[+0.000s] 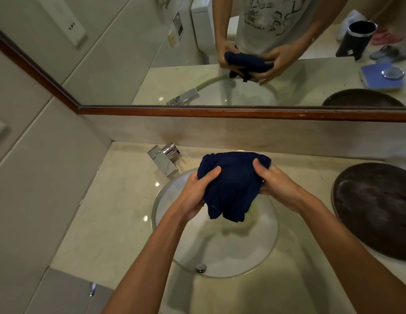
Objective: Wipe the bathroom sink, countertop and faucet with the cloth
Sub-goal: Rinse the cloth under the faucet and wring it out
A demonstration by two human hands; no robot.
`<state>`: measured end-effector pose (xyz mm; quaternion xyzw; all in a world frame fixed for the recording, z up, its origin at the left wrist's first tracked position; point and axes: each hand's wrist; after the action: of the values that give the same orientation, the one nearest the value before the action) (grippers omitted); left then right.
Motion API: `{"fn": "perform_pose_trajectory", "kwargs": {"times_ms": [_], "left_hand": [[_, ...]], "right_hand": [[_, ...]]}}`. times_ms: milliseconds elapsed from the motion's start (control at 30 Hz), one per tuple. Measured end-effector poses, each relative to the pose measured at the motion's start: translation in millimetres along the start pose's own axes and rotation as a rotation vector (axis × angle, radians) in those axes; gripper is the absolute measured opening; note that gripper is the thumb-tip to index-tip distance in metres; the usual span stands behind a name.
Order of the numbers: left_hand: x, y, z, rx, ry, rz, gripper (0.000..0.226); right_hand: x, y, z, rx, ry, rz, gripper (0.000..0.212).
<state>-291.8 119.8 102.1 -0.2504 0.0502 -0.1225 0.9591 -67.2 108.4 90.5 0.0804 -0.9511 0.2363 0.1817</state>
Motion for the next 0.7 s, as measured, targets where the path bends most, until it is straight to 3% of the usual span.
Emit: {"fn": "perform_pose_trajectory", "kwargs": {"times_ms": [133,267,367,467,567,633,700], "left_hand": [[-20,-9,-14,-0.083,-0.148,0.003,0.039],[-59,-18,-34,-0.076,0.132,-0.087,0.040],[-92,-18,-42,-0.001,0.204,-0.027,0.053],[-124,-20,-38,0.072,0.096,0.064,0.068],[-164,-19,-38,0.188,0.122,0.070,0.054],[-198,-16,-38,0.244,0.218,0.069,0.039],[-236,-16,-37,0.233,0.265,0.003,0.044]], "right_hand": [[17,1,21,0.034,-0.035,-0.030,0.048],[40,11,30,-0.023,-0.042,0.098,0.058],[64,16,35,-0.039,-0.081,0.120,0.062],[100,21,41,-0.094,-0.112,0.150,0.045],[144,35,47,-0.155,-0.159,0.157,0.030],[170,52,53,-0.131,-0.230,0.093,0.054],[195,71,59,-0.117,-0.473,0.100,0.081]]}}
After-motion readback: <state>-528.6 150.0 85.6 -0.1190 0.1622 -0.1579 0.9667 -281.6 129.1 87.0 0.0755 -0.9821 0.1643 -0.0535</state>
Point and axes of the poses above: each hand's wrist, its own y-axis towards the middle knuckle, its own x-axis out of the palm, z = x × y, and after that the axes turned 12 degrees about y, right-handed
